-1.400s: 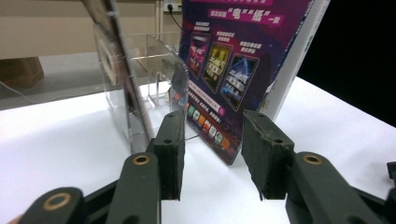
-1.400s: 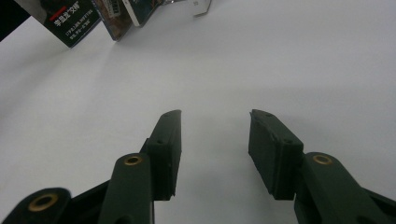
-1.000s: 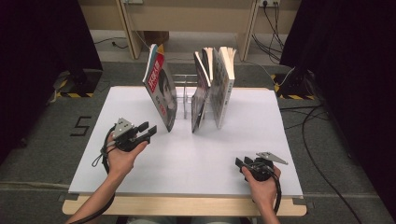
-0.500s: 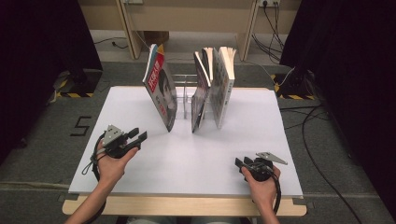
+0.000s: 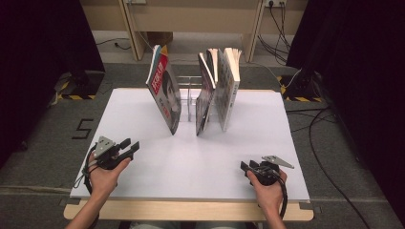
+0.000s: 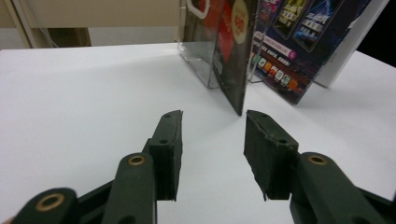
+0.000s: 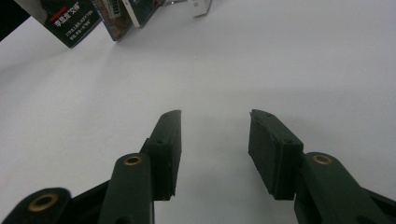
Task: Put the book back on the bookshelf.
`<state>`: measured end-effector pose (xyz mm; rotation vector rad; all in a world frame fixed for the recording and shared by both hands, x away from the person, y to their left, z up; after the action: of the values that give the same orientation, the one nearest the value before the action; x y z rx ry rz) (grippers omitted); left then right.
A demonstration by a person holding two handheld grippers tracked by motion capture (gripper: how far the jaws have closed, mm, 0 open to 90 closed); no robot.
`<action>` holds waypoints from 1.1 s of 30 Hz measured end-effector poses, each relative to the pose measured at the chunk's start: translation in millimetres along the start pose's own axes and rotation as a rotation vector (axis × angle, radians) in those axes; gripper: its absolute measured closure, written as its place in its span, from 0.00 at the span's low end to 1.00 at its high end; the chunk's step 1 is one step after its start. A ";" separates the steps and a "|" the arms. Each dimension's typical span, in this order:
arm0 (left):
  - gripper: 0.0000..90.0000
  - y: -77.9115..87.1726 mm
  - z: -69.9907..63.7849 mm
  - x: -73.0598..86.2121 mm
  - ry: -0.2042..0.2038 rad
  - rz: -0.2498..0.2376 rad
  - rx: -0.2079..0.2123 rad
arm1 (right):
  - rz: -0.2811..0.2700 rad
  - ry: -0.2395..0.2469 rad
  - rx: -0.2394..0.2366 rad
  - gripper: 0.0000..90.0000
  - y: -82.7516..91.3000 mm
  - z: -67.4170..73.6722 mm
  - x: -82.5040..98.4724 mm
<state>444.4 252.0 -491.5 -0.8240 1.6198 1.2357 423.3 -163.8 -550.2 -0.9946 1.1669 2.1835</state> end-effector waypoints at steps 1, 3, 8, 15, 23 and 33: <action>0.62 1.0 2.5 1.8 0.001 0.003 -0.005 | -0.001 -0.002 0.001 0.61 0.0 0.3 0.0; 0.62 2.9 7.3 5.2 0.006 0.007 -0.013 | 0.000 -0.007 0.001 0.61 -0.1 0.8 0.2; 0.62 7.8 20.1 13.2 0.017 0.011 -0.036 | 0.000 0.002 0.006 0.61 0.3 0.0 0.0; 0.61 13.0 33.3 27.9 0.024 0.026 -0.066 | 0.001 0.000 0.002 0.61 -0.3 1.2 0.4; 0.61 16.0 40.5 37.7 0.034 0.033 -0.084 | 0.004 0.002 0.003 0.61 -0.4 1.5 0.9; 0.56 23.1 41.3 40.7 0.068 0.010 -0.087 | -0.001 0.004 0.002 0.61 0.0 1.5 0.0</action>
<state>419.8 298.8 -524.8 -0.9223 1.6349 1.3054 422.8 -162.4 -549.6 -0.9987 1.1691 2.1802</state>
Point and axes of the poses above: each handheld gripper's, and its own axes: y roughly backward along the jaws, x roughly out of its underside, z roughly to its left, the point moved 10 cm from there along -y, roughly forward along the jaws, and after that the axes turned 7 degrees about -x, right-handed, at the moved point
